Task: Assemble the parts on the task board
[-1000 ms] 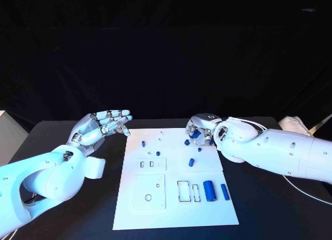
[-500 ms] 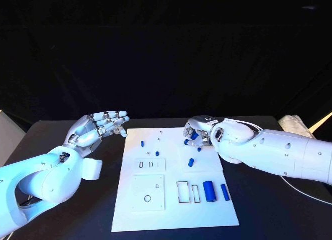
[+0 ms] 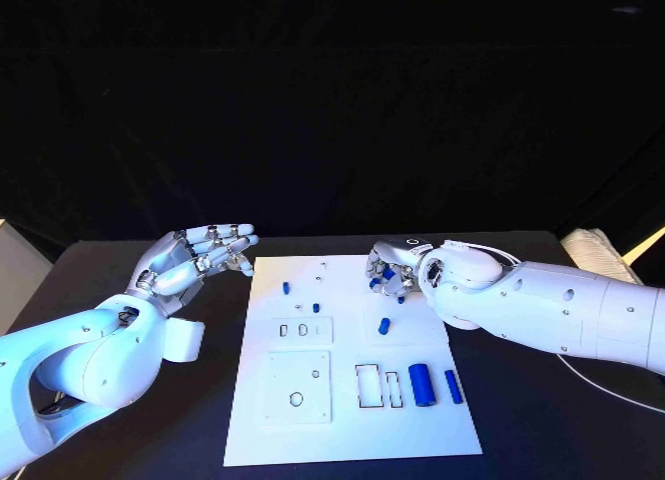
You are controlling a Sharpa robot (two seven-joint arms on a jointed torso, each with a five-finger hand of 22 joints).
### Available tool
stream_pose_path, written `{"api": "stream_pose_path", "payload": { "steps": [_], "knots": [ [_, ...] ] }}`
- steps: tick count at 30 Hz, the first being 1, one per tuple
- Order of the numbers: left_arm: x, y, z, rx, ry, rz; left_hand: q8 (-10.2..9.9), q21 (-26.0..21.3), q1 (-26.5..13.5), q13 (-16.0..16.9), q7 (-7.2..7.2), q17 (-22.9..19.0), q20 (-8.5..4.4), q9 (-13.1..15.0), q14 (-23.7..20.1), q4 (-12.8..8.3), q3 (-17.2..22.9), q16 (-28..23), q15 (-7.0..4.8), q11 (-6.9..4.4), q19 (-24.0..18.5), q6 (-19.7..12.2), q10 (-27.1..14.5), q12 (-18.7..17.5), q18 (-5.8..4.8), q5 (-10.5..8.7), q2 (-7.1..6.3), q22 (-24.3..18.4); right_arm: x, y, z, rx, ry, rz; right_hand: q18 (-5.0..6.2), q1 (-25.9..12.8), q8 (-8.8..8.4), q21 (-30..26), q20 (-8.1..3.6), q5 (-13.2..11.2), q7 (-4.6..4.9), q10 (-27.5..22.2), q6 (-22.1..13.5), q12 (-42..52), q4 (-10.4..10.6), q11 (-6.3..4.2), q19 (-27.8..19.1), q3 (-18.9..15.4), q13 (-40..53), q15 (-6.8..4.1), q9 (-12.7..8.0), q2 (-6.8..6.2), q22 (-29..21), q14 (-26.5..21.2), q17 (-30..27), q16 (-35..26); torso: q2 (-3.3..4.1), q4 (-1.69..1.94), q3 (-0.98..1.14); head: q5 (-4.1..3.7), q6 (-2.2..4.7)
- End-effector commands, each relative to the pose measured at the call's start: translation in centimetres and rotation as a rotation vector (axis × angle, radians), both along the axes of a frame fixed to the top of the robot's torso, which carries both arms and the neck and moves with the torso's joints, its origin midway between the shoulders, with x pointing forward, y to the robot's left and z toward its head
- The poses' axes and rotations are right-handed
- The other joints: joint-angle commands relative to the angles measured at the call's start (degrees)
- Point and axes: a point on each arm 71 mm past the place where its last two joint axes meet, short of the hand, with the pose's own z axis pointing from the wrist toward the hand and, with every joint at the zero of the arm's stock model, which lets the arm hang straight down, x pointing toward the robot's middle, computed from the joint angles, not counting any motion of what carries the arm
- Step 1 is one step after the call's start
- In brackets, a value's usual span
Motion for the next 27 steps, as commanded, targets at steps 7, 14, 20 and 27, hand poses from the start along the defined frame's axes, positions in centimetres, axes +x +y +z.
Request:
{"api": "stream_pose_path", "payload": {
  "steps": [7, 14, 20, 27],
  "knots": [
    [0.0, -0.1, 0.2, -0.005, -0.008, -0.017, -0.2, 0.3, -0.6, 0.0, 0.6, 0.1, 0.04, -0.1, -0.3, 0.1, 0.4, 0.4, 0.02, 0.31, -0.5, 0.4, 0.0, -0.4, 0.6, -0.17, 0.14, 0.2, -0.2, 0.3, -0.2, -0.001, -0.007, 0.016, -0.9, 0.5, 0.93, 1.1, -0.15, 0.4, -0.37, 1.7, 1.3, 1.1, 0.6, -0.61, 0.4, 1.2, 0.4, -0.17, 0.7, 0.92, 1.2, 2.8, 0.2, 0.9, 0.32, -0.07, 0.08, 0.22, -0.06],
    [0.0, -0.1, 0.2, -0.003, -0.006, -0.015, -0.2, 0.3, -0.6, 0.0, 0.6, 0.1, 0.04, -0.1, -0.3, 0.1, 0.4, 0.4, 0.02, 0.31, -0.5, 0.4, 0.0, -0.4, 0.6, -0.17, 0.14, 0.2, -0.4, 0.3, 0.4, 0.057, -0.079, 0.014, -1.29, 2.7, 3.38, 2.9, -1.2, -1.5, -1.76, 5.8, 4.7, 2.8, 0.2, -2.2, 1.2, 3.3, 1.7, -1.47, 2.8, 3.14, 3.8, 2.8, 0.7, 1.7, 0.42, 0.07, 0.13, 0.11, 0.2],
    [0.0, 0.0, 0.2, -0.001, -0.005, -0.013, -0.2, 0.5, -0.5, 0.0, 0.6, 0.1, 0.05, -0.1, -0.4, 0.1, 0.5, 0.5, 0.01, 0.3, -0.6, 0.4, -0.1, -0.3, 0.62, -0.18, 0.24, 0.3, -0.6, 0.3, 1.0, 0.099, -0.138, 0.004, -1.46, 3.9, 4.25, 3.6, -1.67, -2.0, -1.92, 6.9, 5.3, 3.3, -0.9, -2.67, 1.4, 4.0, 2.4, -1.87, 3.8, 3.58, 4.8, 2.8, 0.8, 2.0, 0.46, 0.01, 0.12, 0.17, 0.41],
    [0.1, 0.0, 0.1, 0.0, -0.004, -0.01, -0.2, 0.5, -0.5, 0.0, 0.6, 0.1, 0.05, -0.1, -0.4, 0.1, 0.5, 0.5, 0.01, 0.3, -0.6, 0.4, -0.1, -0.3, 0.62, -0.18, 0.24, 0.3, -0.7, 1.3, 2.0, 0.138, -0.193, 0.002, -1.5, 4.3, 4.51, 3.8, -1.78, -2.1, -1.89, 7.2, 5.3, 3.4, -1.4, -2.73, 1.5, 4.3, 2.8, -1.94, 4.3, 3.64, 5.1, 2.8, 0.7, 2.0, 0.65, 0.07, 0.14, 0.04, 0.82]
  ]
}}
